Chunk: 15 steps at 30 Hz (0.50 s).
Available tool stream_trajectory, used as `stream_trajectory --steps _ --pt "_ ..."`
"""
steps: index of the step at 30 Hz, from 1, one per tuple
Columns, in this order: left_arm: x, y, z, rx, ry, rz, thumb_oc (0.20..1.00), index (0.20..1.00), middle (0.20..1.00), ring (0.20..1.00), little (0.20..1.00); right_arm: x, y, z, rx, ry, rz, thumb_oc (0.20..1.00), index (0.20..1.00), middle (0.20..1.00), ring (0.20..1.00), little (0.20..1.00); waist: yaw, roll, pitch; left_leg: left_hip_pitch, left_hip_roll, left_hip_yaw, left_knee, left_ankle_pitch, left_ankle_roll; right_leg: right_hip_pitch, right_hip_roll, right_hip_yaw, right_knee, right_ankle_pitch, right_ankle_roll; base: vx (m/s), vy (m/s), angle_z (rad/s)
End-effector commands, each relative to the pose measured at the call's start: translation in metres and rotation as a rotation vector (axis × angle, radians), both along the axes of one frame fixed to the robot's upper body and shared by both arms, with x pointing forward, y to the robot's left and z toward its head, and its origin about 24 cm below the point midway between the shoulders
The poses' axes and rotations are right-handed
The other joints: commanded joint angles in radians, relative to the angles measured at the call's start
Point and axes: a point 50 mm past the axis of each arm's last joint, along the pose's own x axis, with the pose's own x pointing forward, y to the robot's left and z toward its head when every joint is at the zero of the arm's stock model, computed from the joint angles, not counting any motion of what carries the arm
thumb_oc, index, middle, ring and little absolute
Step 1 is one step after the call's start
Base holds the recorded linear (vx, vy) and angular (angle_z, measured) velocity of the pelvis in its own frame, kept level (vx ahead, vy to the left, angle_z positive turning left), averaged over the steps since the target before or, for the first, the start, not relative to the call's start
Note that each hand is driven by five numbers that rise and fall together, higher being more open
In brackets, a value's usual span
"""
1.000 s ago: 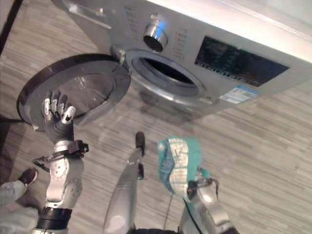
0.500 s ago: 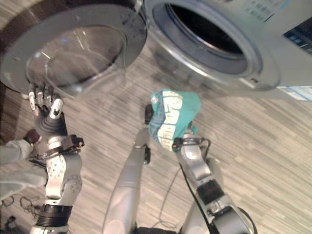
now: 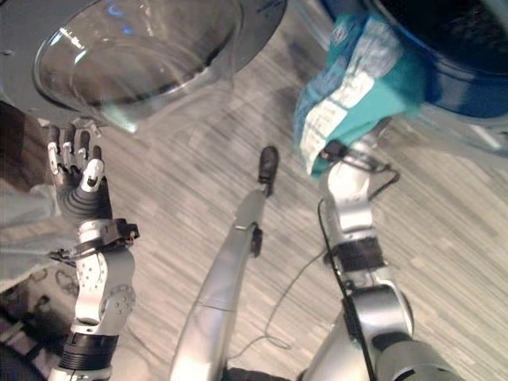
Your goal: Grab the laundry basket,head to the washer,open it,put in the laundry and shut it.
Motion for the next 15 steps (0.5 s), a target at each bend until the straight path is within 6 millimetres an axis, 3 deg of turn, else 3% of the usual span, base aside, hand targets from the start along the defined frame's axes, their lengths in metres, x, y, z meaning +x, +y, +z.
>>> stream_trajectory --steps 1,2,5,11,15 --pt "-0.009 0.005 0.005 -0.023 -0.078 -0.007 1.000 1.000 1.000 1.000 1.000 -0.016 -0.008 0.016 -0.076 -0.139 -0.075 0.200 0.200 0.200 0.200 0.200 0.033 0.096 -0.085 -0.057 0.005 0.025 0.104 -0.205 -0.021 -0.023 0.037 0.061 -0.071 0.068 -0.018 0.14 -0.006 0.14" --pt "-0.008 0.002 0.005 -0.021 -0.075 -0.026 1.000 1.000 1.000 1.000 1.000 -0.020 -0.011 0.033 -0.067 -0.196 -0.100 0.200 0.200 0.200 0.200 0.200 0.047 0.101 -0.099 -0.075 -0.006 0.025 0.121 -0.212 -0.019 -0.036 0.027 0.065 -0.053 0.059 -0.017 0.10 0.000 0.15" --pt "-0.008 0.000 0.005 -0.017 -0.075 -0.042 1.000 1.000 1.000 1.000 1.000 -0.025 -0.017 0.046 -0.048 -0.243 -0.140 0.200 0.200 0.200 0.200 0.200 0.059 0.104 -0.110 -0.098 -0.017 0.028 0.143 -0.220 -0.018 -0.049 0.014 0.065 -0.032 0.047 -0.018 0.09 0.003 0.15" --pt "-0.007 0.004 -0.002 -0.018 -0.036 -0.045 1.000 1.000 1.000 1.000 1.000 -0.053 -0.072 0.108 0.151 -0.438 -0.400 0.200 0.200 0.200 0.200 0.200 0.105 0.122 -0.161 -0.159 -0.053 0.030 0.174 -0.237 -0.020 -0.096 -0.032 0.070 0.008 0.030 -0.006 0.13 0.027 0.16" --pt "-0.005 0.002 -0.001 -0.035 -0.026 -0.060 1.000 1.000 1.000 1.000 1.000 -0.078 -0.090 0.127 0.196 -0.514 -0.538 0.200 0.200 0.200 0.200 0.200 0.093 0.116 -0.180 -0.164 -0.057 0.048 0.168 -0.245 -0.014 -0.111 -0.032 0.093 -0.010 0.049 0.010 0.09 0.055 0.06"
